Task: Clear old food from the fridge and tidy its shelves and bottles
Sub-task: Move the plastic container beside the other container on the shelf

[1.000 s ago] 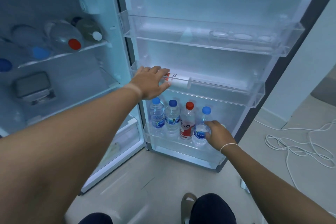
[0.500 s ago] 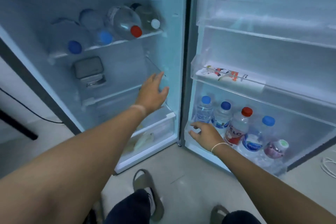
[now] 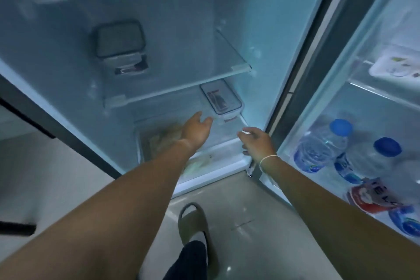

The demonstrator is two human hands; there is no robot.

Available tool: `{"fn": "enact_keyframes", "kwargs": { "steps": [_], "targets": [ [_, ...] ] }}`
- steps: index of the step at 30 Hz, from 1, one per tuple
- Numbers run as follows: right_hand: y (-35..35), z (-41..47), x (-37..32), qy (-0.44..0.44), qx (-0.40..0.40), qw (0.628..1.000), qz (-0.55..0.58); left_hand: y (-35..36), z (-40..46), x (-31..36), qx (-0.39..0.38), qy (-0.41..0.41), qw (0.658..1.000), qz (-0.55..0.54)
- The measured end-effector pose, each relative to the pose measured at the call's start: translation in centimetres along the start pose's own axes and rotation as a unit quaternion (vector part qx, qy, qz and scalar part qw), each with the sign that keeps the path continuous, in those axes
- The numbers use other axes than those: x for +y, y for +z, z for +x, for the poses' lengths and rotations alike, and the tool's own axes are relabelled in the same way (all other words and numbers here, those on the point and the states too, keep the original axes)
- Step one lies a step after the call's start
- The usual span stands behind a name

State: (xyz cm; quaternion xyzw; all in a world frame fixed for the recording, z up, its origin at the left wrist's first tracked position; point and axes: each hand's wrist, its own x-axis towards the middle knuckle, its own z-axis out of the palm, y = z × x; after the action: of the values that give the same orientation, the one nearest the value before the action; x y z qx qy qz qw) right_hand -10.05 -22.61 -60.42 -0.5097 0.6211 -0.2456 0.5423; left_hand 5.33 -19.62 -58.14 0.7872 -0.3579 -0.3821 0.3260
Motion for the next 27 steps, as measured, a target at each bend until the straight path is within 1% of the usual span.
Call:
{"fn": "enact_keyframes", "kwargs": {
  "steps": [3, 6, 10, 15, 17, 19, 23, 27],
  "targets": [
    [1.1, 3.2, 0.1, 0.044, 0.006, 0.998, 0.047, 0.5, 2.8, -1.2, 0.001, -0.029, 0.999, -0.032],
    [1.9, 6.0, 0.1, 0.071, 0.0, 0.994, 0.085, 1.1, 5.2, -1.9, 0.001, -0.057, 0.997, -0.059],
    [3.0, 10.0, 0.1, 0.106, -0.005, 0.989, 0.102, 2.5, 8.5, -2.3, 0.001, -0.094, 0.991, -0.097],
    [3.6, 14.3, -0.3, 0.12, 0.02, 0.982, 0.145, 4.6, 12.1, -1.9, -0.007, -0.129, 0.978, -0.163],
    [3.8, 15.6, -0.8, 0.127, 0.014, 0.98, 0.152, 5.2, 13.5, -1.8, -0.009, -0.143, 0.973, -0.182],
    [4.3, 16.6, -1.1, 0.137, 0.008, 0.978, 0.157, 5.7, 14.7, -1.6, 0.001, -0.153, 0.97, -0.188],
    [5.0, 17.8, -1.2, 0.151, 0.031, 0.97, 0.188, 6.4, 16.6, -1.5, 0.019, -0.16, 0.969, -0.187],
    [5.2, 18.3, -1.2, 0.153, 0.041, 0.974, 0.163, 6.6, 17.2, -1.3, 0.025, -0.167, 0.956, -0.241]
  ]
}}
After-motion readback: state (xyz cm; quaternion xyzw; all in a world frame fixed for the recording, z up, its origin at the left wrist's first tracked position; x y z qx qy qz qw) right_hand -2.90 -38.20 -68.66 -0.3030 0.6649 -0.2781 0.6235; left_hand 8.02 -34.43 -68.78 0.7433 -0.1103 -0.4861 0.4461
